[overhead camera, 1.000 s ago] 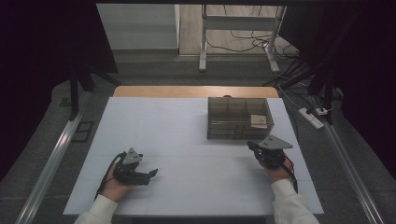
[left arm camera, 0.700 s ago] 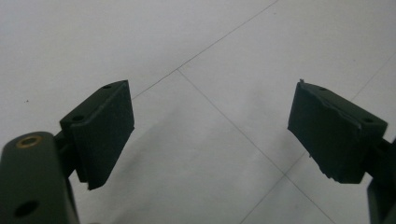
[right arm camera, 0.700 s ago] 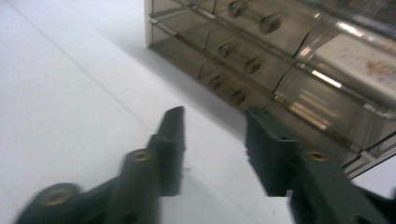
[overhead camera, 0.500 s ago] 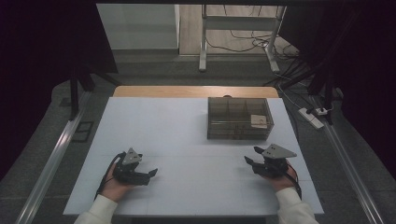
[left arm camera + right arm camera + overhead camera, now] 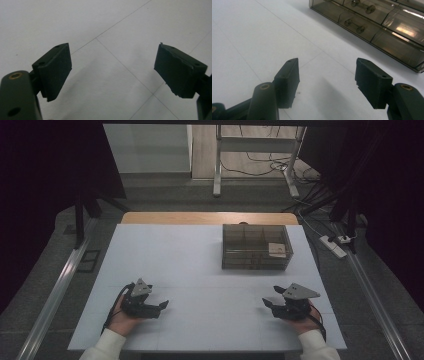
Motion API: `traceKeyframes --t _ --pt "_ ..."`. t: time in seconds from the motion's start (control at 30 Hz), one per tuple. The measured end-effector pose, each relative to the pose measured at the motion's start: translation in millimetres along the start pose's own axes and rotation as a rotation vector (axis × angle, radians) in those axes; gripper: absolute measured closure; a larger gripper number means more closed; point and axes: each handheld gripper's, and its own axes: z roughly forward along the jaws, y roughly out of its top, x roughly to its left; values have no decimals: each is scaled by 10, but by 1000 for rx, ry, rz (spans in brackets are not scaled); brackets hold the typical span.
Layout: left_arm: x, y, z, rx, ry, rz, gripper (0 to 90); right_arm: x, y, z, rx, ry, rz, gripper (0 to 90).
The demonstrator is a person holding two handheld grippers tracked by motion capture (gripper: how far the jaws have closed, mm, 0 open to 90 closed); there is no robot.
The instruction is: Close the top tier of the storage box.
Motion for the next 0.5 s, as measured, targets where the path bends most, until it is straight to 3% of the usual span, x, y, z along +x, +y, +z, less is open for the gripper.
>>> traceKeyframes --t 0.5 --pt "9 0 2 -2 0 -1 145 -1 0 19 10 9 -14 350"
